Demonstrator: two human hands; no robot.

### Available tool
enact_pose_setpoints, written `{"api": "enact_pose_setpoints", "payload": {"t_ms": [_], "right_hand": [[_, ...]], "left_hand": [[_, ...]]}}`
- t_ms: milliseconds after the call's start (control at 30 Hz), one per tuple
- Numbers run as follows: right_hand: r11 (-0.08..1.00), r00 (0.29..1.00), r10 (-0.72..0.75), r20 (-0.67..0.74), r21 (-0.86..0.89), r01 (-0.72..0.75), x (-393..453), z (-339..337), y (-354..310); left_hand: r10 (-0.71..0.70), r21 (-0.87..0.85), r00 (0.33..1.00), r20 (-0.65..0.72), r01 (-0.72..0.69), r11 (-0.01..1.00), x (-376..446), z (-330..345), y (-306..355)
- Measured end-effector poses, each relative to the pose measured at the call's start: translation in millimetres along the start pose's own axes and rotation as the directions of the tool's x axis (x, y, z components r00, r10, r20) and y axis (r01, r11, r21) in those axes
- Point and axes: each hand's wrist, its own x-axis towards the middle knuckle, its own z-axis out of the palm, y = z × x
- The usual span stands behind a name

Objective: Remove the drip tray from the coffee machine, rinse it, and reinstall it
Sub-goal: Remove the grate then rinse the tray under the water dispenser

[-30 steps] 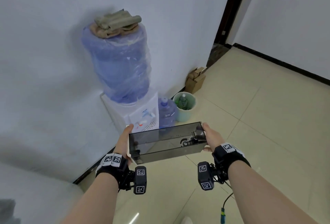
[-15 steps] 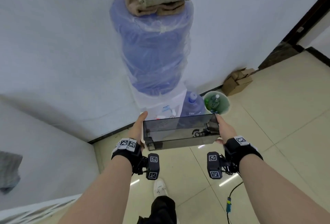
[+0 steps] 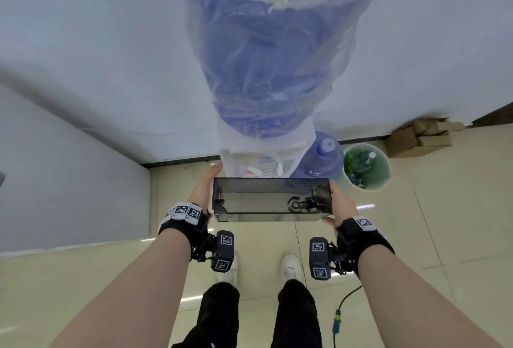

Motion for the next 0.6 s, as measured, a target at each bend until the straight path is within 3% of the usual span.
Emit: {"api": "enact_pose_setpoints", "payload": {"t_ms": [100, 300, 433, 600], "right_hand": [[0.989, 0.998, -0.039, -0.04, 0.138, 0.044, -10.6, 1.7, -8.8], [0.965, 0.986, -0.152, -0.072, 0.206, 0.164, -30.1, 4.0, -82.4], [0.957, 0.974, -0.216, -0.075, 0.183, 0.226, -41.4, -7.4, -93.4], [0.913, 0.964, -0.262, -0.044, 0.313, 0.262, -48.8, -18.6, -93.4]], "left_hand": [[0.047, 0.055, 0.999, 0.005, -0.048, 0.997, -7.3, 6.7, 27.8], [0.152, 0.029, 0.985, 0.082, -0.154, 0.988, -18.9, 19.6, 92.0], [0.199, 0.005, 0.973, 0.114, -0.201, 0.98, -20.3, 26.6, 95.0], [0.234, -0.049, 0.965, 0.12, -0.229, 0.972, -26.8, 36.5, 95.7]]}}
